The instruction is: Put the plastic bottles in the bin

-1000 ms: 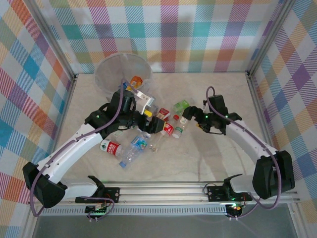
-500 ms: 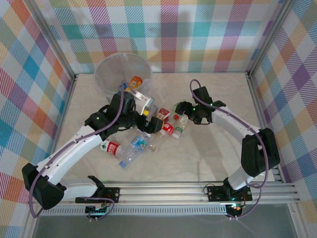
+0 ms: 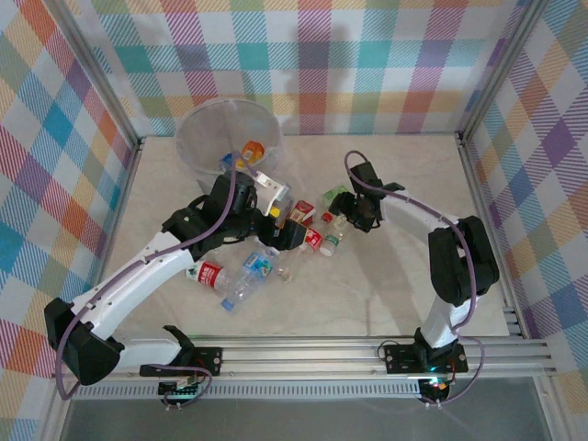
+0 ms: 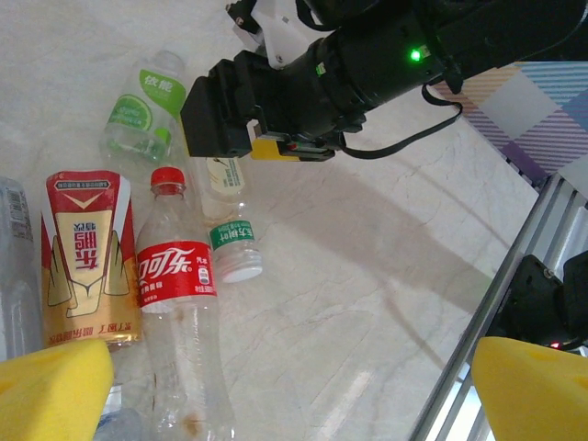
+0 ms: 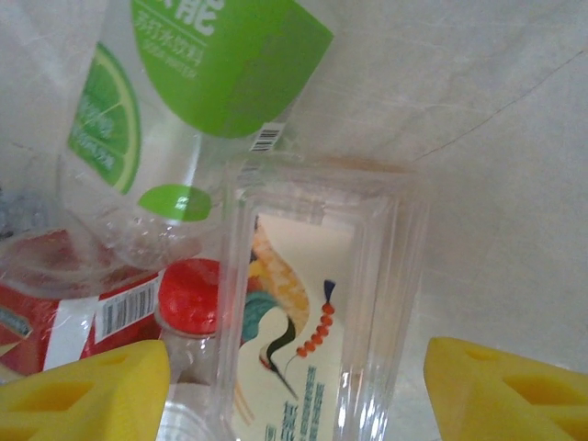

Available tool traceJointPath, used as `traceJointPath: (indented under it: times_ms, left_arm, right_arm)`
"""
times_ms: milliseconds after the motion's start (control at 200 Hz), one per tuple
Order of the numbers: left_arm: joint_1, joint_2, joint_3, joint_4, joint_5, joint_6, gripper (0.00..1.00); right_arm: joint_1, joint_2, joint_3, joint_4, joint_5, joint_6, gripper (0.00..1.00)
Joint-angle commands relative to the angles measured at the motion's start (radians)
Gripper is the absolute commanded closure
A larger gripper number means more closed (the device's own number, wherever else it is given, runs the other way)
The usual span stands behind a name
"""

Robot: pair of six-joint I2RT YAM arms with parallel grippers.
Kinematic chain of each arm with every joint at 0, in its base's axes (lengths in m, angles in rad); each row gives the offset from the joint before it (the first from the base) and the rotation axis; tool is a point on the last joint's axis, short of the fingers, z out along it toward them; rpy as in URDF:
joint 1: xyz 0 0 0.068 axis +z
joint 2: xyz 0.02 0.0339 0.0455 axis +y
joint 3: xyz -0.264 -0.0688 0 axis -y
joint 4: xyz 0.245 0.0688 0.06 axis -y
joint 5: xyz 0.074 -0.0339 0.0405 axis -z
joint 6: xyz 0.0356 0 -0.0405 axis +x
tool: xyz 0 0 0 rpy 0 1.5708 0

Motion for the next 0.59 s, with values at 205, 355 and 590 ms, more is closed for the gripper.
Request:
traceJointPath:
  times_ms: [205, 355, 590]
  left_arm:
    - [-0.018, 0.013, 0.000, 0.007, 0.007, 0.019, 0.00]
    - [-0.019, 0.016, 0.000, 0.009, -0.004, 0.017, 0.00]
    - [-0.024, 0.022, 0.001, 0.006, -0.004, 0.017, 0.00]
  right_arm:
    - [0.004, 0.081, 0.078, -0.009, 0.044, 0.039, 0.28]
    - [0.004, 0.108, 0.097, -0.024, 0.058, 0.040, 0.28]
    - [0.002, 0.133, 0.113, -0.039, 0.091, 0.039, 0.28]
